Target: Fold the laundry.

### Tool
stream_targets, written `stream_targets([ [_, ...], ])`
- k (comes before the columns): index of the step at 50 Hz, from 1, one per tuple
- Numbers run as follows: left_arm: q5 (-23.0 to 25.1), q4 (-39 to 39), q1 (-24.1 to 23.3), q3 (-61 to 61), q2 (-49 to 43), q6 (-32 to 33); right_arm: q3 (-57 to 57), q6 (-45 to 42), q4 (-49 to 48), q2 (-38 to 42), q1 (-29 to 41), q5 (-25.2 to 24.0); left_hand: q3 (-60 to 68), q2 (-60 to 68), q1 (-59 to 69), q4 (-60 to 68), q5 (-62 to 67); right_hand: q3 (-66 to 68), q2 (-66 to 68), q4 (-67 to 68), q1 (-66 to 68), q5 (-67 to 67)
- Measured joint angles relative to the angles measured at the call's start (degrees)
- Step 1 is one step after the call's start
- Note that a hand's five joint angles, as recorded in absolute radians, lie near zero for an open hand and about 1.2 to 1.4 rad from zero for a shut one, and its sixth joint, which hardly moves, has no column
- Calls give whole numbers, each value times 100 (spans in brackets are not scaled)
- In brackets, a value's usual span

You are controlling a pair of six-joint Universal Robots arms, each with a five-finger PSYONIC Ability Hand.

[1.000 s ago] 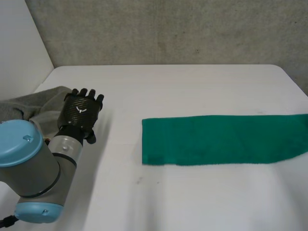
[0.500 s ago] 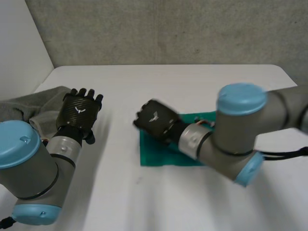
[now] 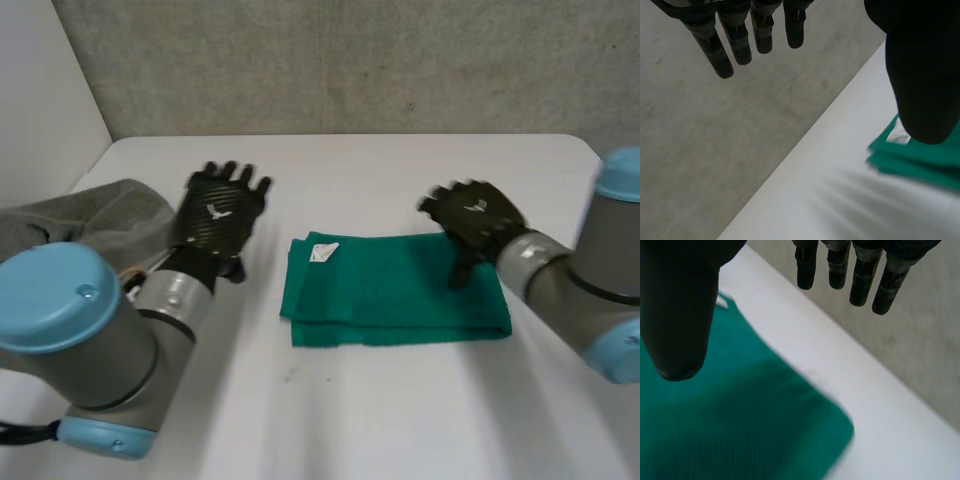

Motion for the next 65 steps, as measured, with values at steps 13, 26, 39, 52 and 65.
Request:
stream_targets([
  [13,293,-1023,-614,1445,-1109,-700,1203,-170,-218,253,-1040,-446,0,0,0,0,0,3185,3288,3104,2719,2919],
  [26,232,-1514,-279,1389,-797,-1498,601,-437,-451,251,-860,-99,0,0,0,0,0,5519,5403,5470,4276,5256],
  [39,-386,-1493,277,926,-38,-1487,-1350,-836,173,977,2006,-105,0,0,0,0,0,5506,5394,5469,4274,5291],
  [52,-291,-1449,198,1404,-298,-1535,-1452,-374,197,1153,2253,291,0,0,0,0,0,-33,-35,-14,-17,-7],
  [65,739,-2247,-419,2827,-1795,-2613,-1355,1728,683,780,1011,318,0,0,0,0,0,-33,-35,-14,-17,-7],
])
